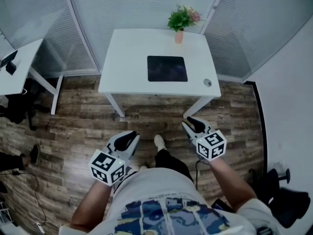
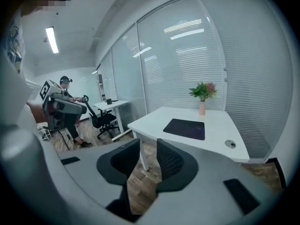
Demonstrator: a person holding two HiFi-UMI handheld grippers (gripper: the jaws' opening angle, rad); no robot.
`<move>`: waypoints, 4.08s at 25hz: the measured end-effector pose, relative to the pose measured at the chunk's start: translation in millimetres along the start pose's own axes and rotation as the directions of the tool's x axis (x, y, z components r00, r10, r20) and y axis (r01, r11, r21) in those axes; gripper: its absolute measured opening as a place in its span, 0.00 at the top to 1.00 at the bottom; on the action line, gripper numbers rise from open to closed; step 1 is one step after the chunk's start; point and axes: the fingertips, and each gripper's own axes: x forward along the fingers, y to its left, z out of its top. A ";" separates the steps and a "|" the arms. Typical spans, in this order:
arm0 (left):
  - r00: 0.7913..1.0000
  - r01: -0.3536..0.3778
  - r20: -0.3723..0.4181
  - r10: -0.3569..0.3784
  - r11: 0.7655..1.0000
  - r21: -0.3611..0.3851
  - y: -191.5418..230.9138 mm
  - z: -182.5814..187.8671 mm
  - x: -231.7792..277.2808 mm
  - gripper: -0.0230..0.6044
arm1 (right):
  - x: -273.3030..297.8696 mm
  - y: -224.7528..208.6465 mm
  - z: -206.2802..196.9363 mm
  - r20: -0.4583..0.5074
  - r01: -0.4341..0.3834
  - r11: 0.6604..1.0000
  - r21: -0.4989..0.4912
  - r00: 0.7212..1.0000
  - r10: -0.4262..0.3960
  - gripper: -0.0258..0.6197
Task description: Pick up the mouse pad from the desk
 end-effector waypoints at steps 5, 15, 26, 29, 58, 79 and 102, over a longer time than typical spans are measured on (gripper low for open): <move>0.999 -0.017 -0.028 0.017 1.000 0.004 17.3 17.2 46.9 0.90 | 40.4 -65.9 6.5 -0.036 -0.006 1.000 -0.007 0.999 0.006 0.78; 0.996 -0.076 -0.037 0.075 0.997 -0.032 49.9 56.7 121.8 0.90 | 117.4 -177.9 2.4 -0.141 -0.035 0.999 0.002 0.989 0.035 0.73; 0.987 -0.161 -0.037 0.159 0.985 -0.069 73.8 77.5 173.3 0.90 | 198.1 -265.0 -23.3 -0.231 -0.039 0.999 -0.014 0.972 0.035 0.65; 0.982 -0.188 -0.037 0.185 0.979 -0.077 78.7 78.2 180.0 0.90 | 218.1 -275.6 -31.1 -0.261 -0.060 0.998 -0.028 0.964 0.051 0.63; 0.953 -0.304 -0.059 0.298 0.940 -0.157 107.9 73.2 188.6 0.90 | 282.1 -295.6 -63.0 -0.384 -0.108 0.992 -0.058 0.920 0.077 0.57; 0.952 -0.305 -0.042 0.302 0.939 -0.157 100.7 62.7 148.5 0.90 | 271.7 -278.8 -27.4 -0.322 -0.058 0.989 -0.137 0.947 0.011 0.90; 0.965 -0.258 0.010 0.264 0.951 -0.173 85.2 29.1 55.1 0.90 | 221.6 -209.5 61.2 -0.182 -0.013 0.979 -0.204 0.983 -0.025 0.91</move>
